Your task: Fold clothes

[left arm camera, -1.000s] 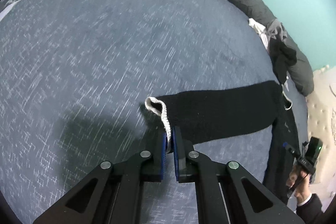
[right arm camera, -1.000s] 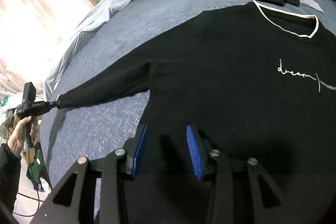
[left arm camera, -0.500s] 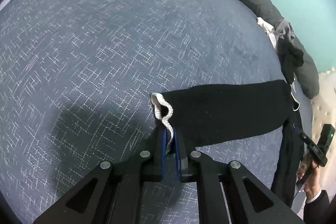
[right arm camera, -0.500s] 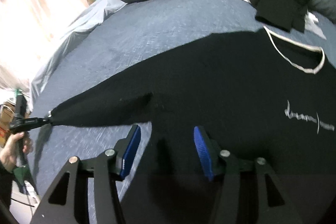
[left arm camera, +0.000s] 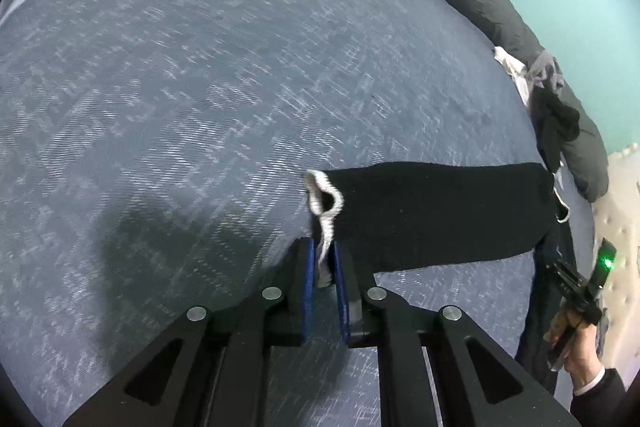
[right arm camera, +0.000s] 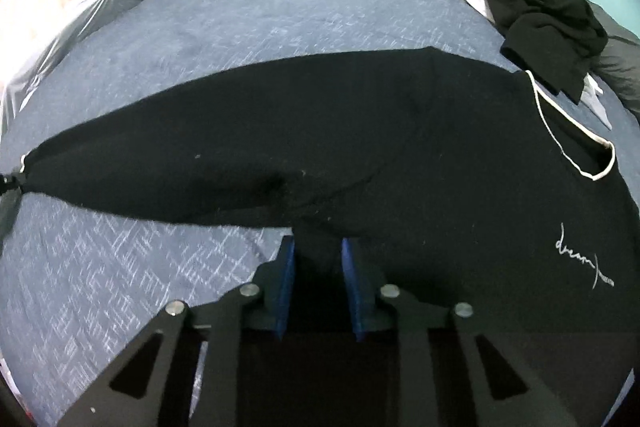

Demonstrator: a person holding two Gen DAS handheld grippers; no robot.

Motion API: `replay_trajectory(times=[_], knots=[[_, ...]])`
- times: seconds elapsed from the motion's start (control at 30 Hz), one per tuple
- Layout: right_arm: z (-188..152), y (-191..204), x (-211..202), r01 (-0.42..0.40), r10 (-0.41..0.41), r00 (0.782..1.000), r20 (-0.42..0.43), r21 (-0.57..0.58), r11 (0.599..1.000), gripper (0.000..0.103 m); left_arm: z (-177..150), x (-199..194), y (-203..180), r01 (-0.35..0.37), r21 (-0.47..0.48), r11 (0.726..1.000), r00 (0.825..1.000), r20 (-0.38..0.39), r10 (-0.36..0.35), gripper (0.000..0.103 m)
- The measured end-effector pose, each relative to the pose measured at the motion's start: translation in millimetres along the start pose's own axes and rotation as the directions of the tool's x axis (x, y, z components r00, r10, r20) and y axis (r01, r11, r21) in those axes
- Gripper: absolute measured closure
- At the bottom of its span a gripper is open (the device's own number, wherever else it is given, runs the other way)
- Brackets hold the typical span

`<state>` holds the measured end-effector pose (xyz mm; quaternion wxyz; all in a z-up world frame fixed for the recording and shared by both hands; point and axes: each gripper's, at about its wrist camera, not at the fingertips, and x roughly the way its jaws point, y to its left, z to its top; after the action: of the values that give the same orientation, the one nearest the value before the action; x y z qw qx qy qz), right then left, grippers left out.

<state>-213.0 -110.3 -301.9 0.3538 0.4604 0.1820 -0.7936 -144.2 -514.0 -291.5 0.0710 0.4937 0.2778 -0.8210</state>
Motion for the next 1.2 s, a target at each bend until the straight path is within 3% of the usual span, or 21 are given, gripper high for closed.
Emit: replay_trajectory(times=[0.13, 0.23, 0.37, 0.5, 0.77, 1.03, 1.2], knots=[[-7.1, -11.8, -17.6, -0.119, 0.119, 0.993, 0.006, 0.071, 0.99, 0.08, -3.4, -21.9, -5.7, -0.036, -0.003, 0.999, 0.998, 0.043, 0.036, 0.091], [-21.0, -29.5, -50.5, -0.133, 0.128, 0.99, 0.052, 0.093, 0.987, 0.077, -6.8, -38.0, -20.0, -0.036, 0.013, 0.999, 0.997, 0.073, 0.035, 0.091], [-50.0, -75.1, -93.7, -0.155, 0.138, 0.984, 0.109, 0.166, 0.974, 0.058, -16.0, -50.5, -52.1, 0.005, 0.024, 1.0, 0.996, 0.094, -0.007, 0.09], [-95.3, -142.8, -138.7, -0.1, 0.068, 0.989, 0.131, 0.254, 0.962, 0.058, -29.3, -52.1, -96.6, 0.062, 0.044, 0.997, 0.993, 0.094, -0.066, 0.084], [-186.6, -291.4, -219.3, 0.033, -0.125, 0.978, 0.165, 0.469, 0.883, 0.057, -55.0, -40.1, -192.4, 0.13, 0.127, 0.983, 0.987, 0.077, -0.14, 0.081], [-252.0, -380.6, -254.7, 0.104, -0.24, 0.958, 0.157, 0.591, 0.8, 0.057, -77.2, -24.3, -267.6, 0.148, 0.205, 0.967, 0.985, 0.058, -0.163, 0.08], [-274.2, -412.7, -263.7, 0.123, -0.271, 0.952, 0.142, 0.634, 0.763, 0.057, -89.1, -8.7, -300.4, 0.165, 0.222, 0.961, 0.983, 0.047, -0.18, 0.077]])
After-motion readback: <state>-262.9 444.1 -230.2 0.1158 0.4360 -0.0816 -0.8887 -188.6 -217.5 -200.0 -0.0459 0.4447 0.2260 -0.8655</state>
